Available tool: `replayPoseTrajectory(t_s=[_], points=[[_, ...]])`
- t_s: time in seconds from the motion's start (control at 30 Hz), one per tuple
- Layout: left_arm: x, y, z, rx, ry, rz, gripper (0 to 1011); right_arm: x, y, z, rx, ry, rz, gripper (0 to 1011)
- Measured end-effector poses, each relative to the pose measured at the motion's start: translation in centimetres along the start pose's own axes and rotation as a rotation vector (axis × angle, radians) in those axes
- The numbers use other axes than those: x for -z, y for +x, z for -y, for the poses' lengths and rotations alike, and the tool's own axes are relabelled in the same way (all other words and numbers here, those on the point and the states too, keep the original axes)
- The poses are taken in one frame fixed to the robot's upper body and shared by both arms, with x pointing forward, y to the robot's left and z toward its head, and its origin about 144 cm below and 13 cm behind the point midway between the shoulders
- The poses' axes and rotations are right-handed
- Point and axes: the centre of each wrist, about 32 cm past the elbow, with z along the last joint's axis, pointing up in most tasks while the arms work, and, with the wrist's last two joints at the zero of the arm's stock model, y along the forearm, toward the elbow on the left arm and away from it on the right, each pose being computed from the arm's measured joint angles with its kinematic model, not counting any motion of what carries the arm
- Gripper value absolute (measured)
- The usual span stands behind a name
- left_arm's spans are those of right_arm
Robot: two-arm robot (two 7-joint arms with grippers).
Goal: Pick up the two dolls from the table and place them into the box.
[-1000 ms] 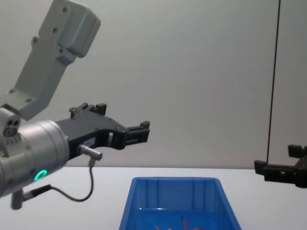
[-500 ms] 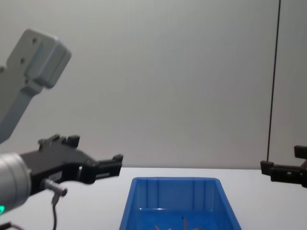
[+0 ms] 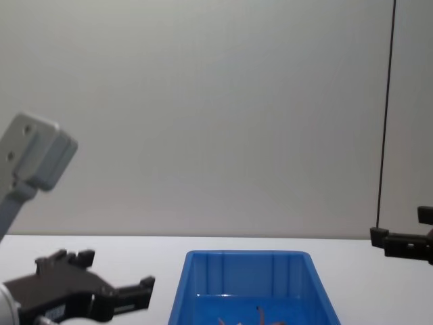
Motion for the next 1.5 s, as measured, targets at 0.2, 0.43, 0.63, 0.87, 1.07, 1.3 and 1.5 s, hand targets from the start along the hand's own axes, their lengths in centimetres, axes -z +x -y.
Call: replayPoseTrajectory(t_s=[0.2, 0.43, 0.63, 0.87, 1.07, 1.3, 1.5], points=[[1.4, 0.5, 0.3, 0.022, 0.037, -0.011, 1001, 0.0, 0.0, 0.0, 0.001, 0.000, 0.000, 1001], [2.8, 1.1, 0.6, 0.043, 0.079, -0.021, 1001, 0.0, 0.1, 0.0, 0.001, 0.000, 0.000, 1001], [3.7, 1.5, 0.6, 0.058, 0.109, -0.033, 1001, 0.0, 0.1, 0.1, 0.001, 0.000, 0.000, 1001], [4.6, 1.9, 0.7, 0.083, 0.137, -0.048, 1001, 0.0, 0.1, 0.0, 0.001, -0.001, 0.000, 1001], [5.0, 2.1, 0.8, 0.107, 0.162, -0.056, 915, 0.0, 0.1, 0.0, 0.001, 0.000, 0.000, 1001], [5.3, 2.3, 1.0, 0.133, 0.189, -0.054, 731, 0.0, 0.1, 0.0, 0.001, -0.001, 0.000, 1001], [5.4, 2.5, 1.2, 0.148, 0.202, -0.045, 540, 0.0, 0.1, 0.0, 0.001, -0.001, 0.000, 1001]])
